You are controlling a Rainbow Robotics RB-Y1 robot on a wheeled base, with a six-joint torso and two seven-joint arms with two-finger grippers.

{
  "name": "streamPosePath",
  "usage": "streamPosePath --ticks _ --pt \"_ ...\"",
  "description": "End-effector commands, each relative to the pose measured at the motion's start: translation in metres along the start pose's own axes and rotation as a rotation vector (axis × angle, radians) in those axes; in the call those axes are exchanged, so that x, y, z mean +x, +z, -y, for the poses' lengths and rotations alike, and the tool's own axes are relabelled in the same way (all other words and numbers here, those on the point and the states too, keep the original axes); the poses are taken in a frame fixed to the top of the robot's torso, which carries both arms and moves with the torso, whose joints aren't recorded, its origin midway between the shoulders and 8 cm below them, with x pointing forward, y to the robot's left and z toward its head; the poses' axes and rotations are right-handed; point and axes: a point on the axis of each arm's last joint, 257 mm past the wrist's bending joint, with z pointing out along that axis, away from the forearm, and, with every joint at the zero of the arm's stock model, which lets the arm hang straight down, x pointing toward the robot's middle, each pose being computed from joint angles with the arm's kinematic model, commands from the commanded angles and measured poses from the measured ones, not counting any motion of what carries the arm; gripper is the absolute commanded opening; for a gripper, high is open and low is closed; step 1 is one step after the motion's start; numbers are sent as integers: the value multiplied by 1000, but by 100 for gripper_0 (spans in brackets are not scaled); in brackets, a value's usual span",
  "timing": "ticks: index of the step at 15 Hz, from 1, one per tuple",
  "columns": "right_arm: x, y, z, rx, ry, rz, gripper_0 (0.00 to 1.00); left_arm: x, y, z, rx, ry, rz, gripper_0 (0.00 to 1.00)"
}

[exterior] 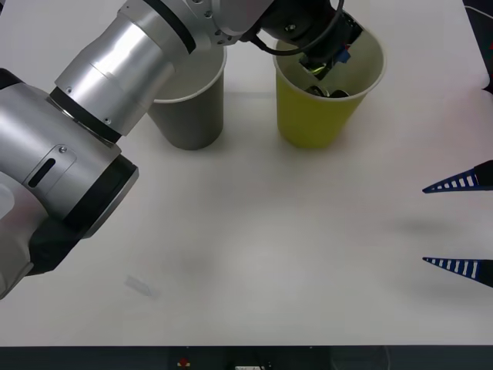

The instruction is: Put the can into the green bin and the plastic bottle into the gray bin

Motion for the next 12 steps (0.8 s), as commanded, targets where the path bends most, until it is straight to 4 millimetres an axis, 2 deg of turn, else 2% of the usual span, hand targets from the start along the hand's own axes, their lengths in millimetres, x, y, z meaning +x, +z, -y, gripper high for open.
streamPosePath --ticks 1,5,8,10,12 --pt "0 0 0 0 0 0 100 -3 -2 0 8 0 11 100" --pt "0 0 0 0 0 0 100 -12 -21 -16 38 34 67 100" --pt "0 0 0 0 0 0 100 -7 -52 -32 106 6 81 100" --pt "0 0 0 0 0 0 100 5 -83 -50 146 49 76 100" --pt "0 0 0 0 0 0 100 20 -101 -61 188 67 106 100"
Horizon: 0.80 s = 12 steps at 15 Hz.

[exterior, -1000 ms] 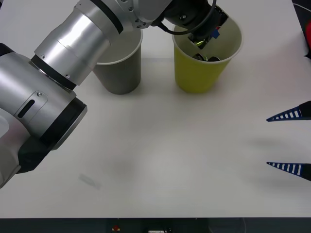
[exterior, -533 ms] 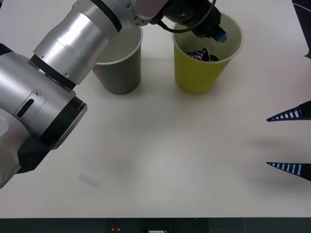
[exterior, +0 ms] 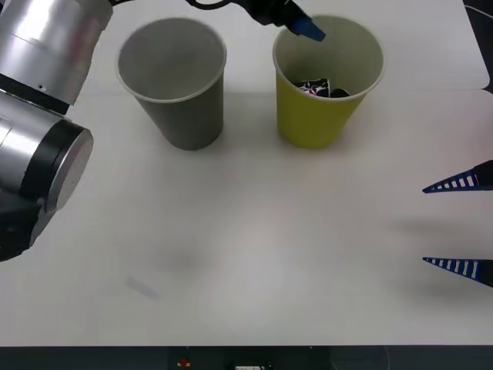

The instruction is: Put the can into the green bin and the plastic bottle into the gray bin

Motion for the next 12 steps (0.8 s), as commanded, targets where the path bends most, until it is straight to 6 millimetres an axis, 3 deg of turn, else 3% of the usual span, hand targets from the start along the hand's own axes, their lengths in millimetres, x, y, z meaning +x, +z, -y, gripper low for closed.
streamPosePath --ticks 1,6,12 --pt "0 0 0 0 0 0 100 24 -23 -9 48 42 44 100" --pt "0 0 0 0 0 0 100 63 -47 4 76 158 80 100" --pt "0 0 0 0 0 0 100 115 -82 38 79 250 94 100"
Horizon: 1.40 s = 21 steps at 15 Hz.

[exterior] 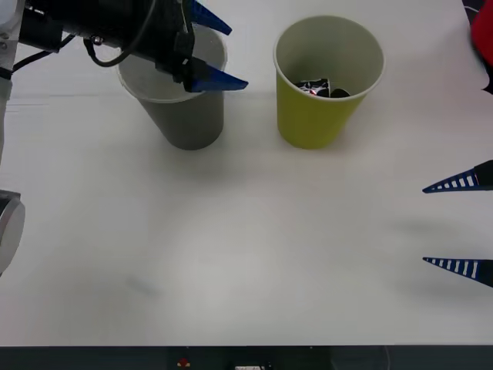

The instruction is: Put the can into the green bin and the plastic bottle into the gray bin

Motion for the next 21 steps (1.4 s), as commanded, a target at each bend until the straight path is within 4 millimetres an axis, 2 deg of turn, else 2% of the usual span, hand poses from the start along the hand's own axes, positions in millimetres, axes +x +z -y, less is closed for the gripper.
streamPosePath --ticks 1,9,15,17,21 --pt "0 0 0 0 0 0 100 16 -12 24 -1 35 5 100" --pt "0 0 0 0 0 0 100 75 -41 95 -1 68 -41 100" --pt "0 0 0 0 0 0 100 108 -60 144 8 70 -80 100" --pt "0 0 0 0 0 0 100 120 -64 154 18 70 -102 100" --pt "0 0 0 0 0 0 100 137 -75 162 36 102 -145 100"
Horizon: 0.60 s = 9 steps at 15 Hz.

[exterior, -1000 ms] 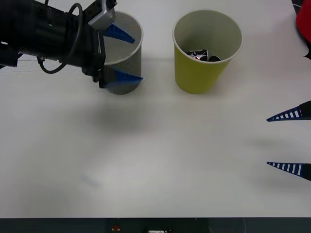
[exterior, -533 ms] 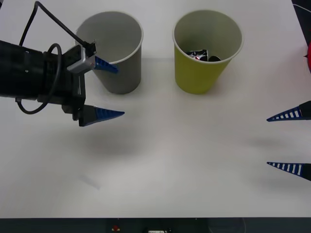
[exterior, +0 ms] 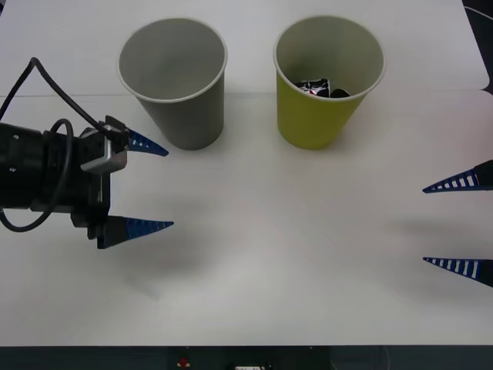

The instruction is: Put the can into the green bin and the plastic bottle into the gray bin

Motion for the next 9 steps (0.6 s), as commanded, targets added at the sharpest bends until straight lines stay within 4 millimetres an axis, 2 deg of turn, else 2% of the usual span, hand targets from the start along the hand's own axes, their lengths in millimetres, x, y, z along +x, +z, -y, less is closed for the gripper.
streamPosePath --ticks 1,9 --pt "0 0 0 0 0 0 100 10 -6 6 16 -13 -23 100" --pt "0 0 0 0 0 0 100 40 -34 22 36 -54 -68 100"
